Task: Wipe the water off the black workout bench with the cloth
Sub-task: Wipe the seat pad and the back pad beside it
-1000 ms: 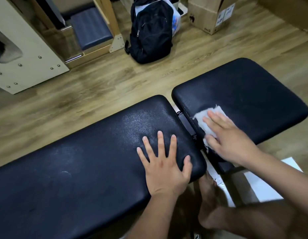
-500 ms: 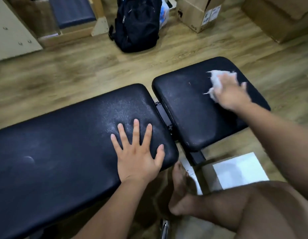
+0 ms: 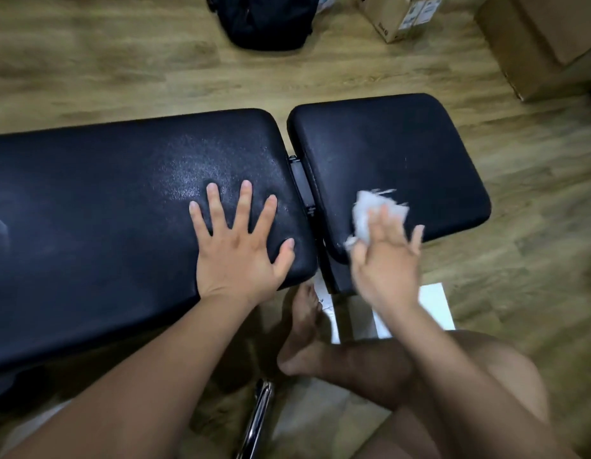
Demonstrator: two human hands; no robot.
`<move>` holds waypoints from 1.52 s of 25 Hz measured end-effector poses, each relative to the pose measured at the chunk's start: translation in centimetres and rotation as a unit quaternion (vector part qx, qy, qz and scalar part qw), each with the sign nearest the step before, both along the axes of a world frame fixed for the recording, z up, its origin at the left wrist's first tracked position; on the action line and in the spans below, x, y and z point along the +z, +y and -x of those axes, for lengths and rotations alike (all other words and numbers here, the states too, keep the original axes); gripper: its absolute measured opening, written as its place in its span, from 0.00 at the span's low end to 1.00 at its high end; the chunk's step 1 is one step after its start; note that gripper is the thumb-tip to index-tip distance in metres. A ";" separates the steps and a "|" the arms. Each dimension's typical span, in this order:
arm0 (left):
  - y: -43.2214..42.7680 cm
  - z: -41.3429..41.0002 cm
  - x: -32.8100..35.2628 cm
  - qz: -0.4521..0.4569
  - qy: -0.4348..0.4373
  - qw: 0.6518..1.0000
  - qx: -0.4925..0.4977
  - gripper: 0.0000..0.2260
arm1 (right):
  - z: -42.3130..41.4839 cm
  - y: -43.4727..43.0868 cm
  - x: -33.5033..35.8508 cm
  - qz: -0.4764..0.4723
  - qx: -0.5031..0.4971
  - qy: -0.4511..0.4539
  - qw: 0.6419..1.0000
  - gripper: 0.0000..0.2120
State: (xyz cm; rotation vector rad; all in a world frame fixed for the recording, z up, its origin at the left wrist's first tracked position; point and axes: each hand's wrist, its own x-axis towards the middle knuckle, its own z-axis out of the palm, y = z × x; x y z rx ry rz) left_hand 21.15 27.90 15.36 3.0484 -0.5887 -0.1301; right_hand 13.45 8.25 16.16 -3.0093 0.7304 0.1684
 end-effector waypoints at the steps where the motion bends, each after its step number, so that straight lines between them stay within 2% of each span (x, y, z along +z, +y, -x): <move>1: 0.0 0.1 0.0 -0.001 -0.004 1.000 -0.001 0.33 | 1.0 1.8 0.1 -0.005 0.057 -0.001 0.998 0.33; 3: 0.0 0.1 -0.1 -0.003 -0.004 1.000 -0.002 0.33 | 2.3 1.8 0.4 0.008 0.141 -0.001 0.990 0.31; 4: 0.0 0.0 -0.2 -0.001 -0.004 1.000 0.000 0.33 | 2.5 -0.3 0.6 0.027 0.146 0.007 0.989 0.32; 6: 0.0 0.1 -0.3 0.007 -0.008 1.000 0.002 0.32 | 2.0 -6.7 0.9 0.055 0.071 0.040 0.995 0.35; 8: -0.1 0.1 -0.3 0.007 -0.009 1.000 0.001 0.32 | 0.5 -13.1 1.7 0.039 -0.064 0.057 0.996 0.33; 10: -0.1 0.0 -0.3 0.005 -0.010 1.000 0.001 0.32 | -1.8 -16.3 2.0 0.002 -0.166 0.025 0.986 0.26; 12: -0.1 0.0 -0.1 0.003 -0.007 1.000 0.001 0.32 | -4.3 -14.8 1.7 -0.023 -0.195 -0.022 0.980 0.26; 14: -0.1 0.0 -0.1 0.001 -0.010 1.000 0.001 0.32 | -6.0 -9.9 0.8 -0.032 -0.124 -0.038 0.991 0.28; 17: -0.1 0.0 -0.1 0.003 -0.013 1.000 -0.002 0.32 | -7.3 -0.4 0.6 -0.068 0.096 -0.021 0.993 0.26; 19: -0.1 0.0 -0.2 0.013 -0.018 1.000 -0.002 0.32 | -7.6 1.0 0.7 -0.058 0.215 -0.021 0.975 0.24; 20: 0.0 0.0 -0.2 0.013 -0.017 1.000 -0.002 0.32 | -7.6 -1.0 0.7 -0.034 0.230 -0.018 0.972 0.24; 22: 0.0 0.0 -0.4 0.006 -0.015 1.000 0.001 0.32 | -7.8 -7.7 0.4 0.003 0.153 -0.012 0.988 0.25; 25: -0.1 0.1 -0.4 0.009 -0.022 1.000 -0.002 0.33 | -9.0 -18.6 1.9 0.008 -0.063 0.010 0.998 0.24; 27: -0.1 0.0 -0.4 0.016 -0.023 1.000 0.000 0.33 | -11.4 -20.4 3.1 -0.033 -0.140 0.009 0.990 0.21; 29: -0.1 -0.1 -0.4 0.020 -0.022 1.000 -0.002 0.32 | -14.5 -17.7 3.3 -0.059 -0.157 -0.031 0.985 0.17; 32: -0.1 -0.1 -0.4 0.016 -0.020 1.000 -0.005 0.32 | -17.9 -9.0 1.7 -0.066 -0.054 -0.055 0.995 0.17; 35: -0.1 -0.1 -0.4 0.013 -0.025 1.000 -0.007 0.32 | -18.2 0.0 0.0 -0.030 0.173 -0.029 0.984 0.23; 37: -0.1 0.0 -0.3 0.017 -0.027 1.000 -0.004 0.32 | -17.7 0.1 0.2 -0.047 0.276 -0.028 0.960 0.24; 38: 0.0 0.0 -0.4 0.017 -0.026 1.000 -0.002 0.32 | -17.3 -1.9 0.4 -0.058 0.293 -0.031 0.954 0.24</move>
